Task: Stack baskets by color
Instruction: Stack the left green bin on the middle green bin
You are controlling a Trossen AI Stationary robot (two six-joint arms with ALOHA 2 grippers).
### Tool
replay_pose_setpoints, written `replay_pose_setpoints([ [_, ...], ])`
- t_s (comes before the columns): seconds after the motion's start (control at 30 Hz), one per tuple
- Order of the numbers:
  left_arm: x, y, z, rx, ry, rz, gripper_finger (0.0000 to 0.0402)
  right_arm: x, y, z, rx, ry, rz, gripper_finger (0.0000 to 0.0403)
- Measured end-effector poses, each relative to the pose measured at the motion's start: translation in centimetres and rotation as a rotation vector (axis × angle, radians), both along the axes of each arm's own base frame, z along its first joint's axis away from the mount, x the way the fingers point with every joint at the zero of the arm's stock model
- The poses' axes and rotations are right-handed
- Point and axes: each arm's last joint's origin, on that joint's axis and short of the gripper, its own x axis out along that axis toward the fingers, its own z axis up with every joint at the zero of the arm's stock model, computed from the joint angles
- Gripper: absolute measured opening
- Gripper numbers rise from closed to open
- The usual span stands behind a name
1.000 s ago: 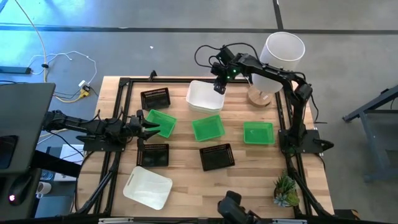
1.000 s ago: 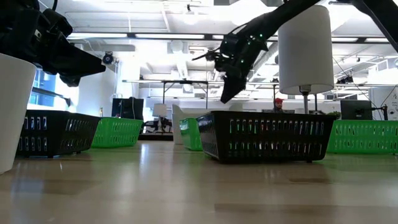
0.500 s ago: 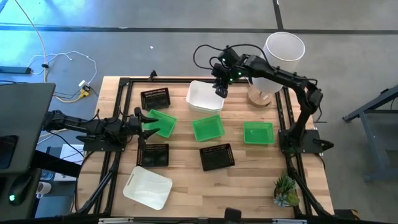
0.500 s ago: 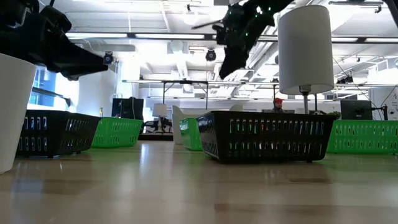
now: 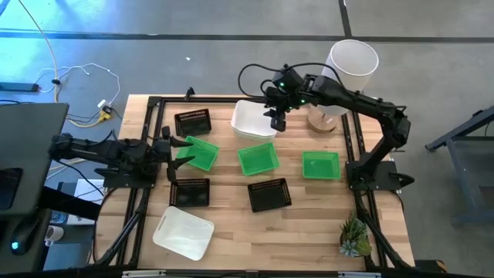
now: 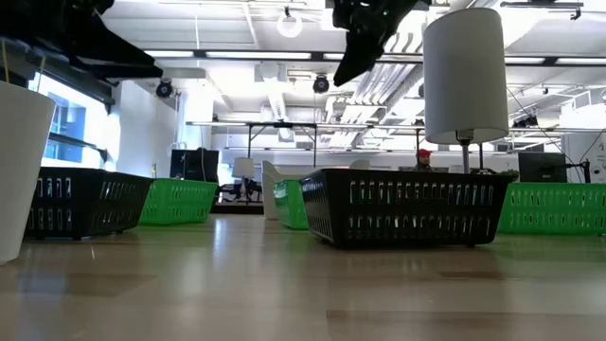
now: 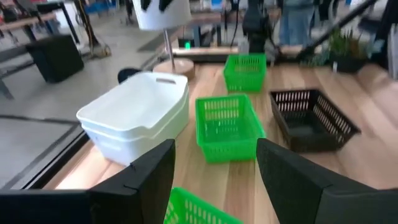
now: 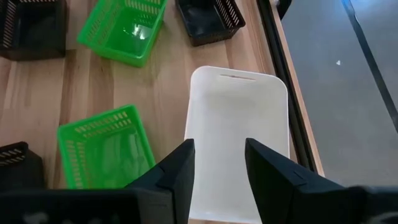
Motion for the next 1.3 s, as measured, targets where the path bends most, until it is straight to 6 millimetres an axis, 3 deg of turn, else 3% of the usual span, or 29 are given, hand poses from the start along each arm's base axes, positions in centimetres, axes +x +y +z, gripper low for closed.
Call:
replay_pose_setpoints([
  [0.27,1.6,-0.3,2.4,-0.018,0.219,-0.066,0.0212,-0.3,0.0,0.2,0.003,0.003,-0.002,0.0128],
  [0.73,5.2,0.0,3.2,-0.038,0.613,-0.114,0.0212,-1.4,0.6,1.2,0.022,-0.008,-0.028,0.0128],
  [1.07,6.9,1.7,0.9,-0.131,0.853,-0.160,0.0211,-4.0,2.1,3.8,0.029,-0.063,-0.077,0.0128],
  [1.3,8.1,2.3,-0.9,-0.159,0.965,-0.141,0.0211,-4.7,2.4,4.3,0.034,-0.066,-0.078,0.0128],
])
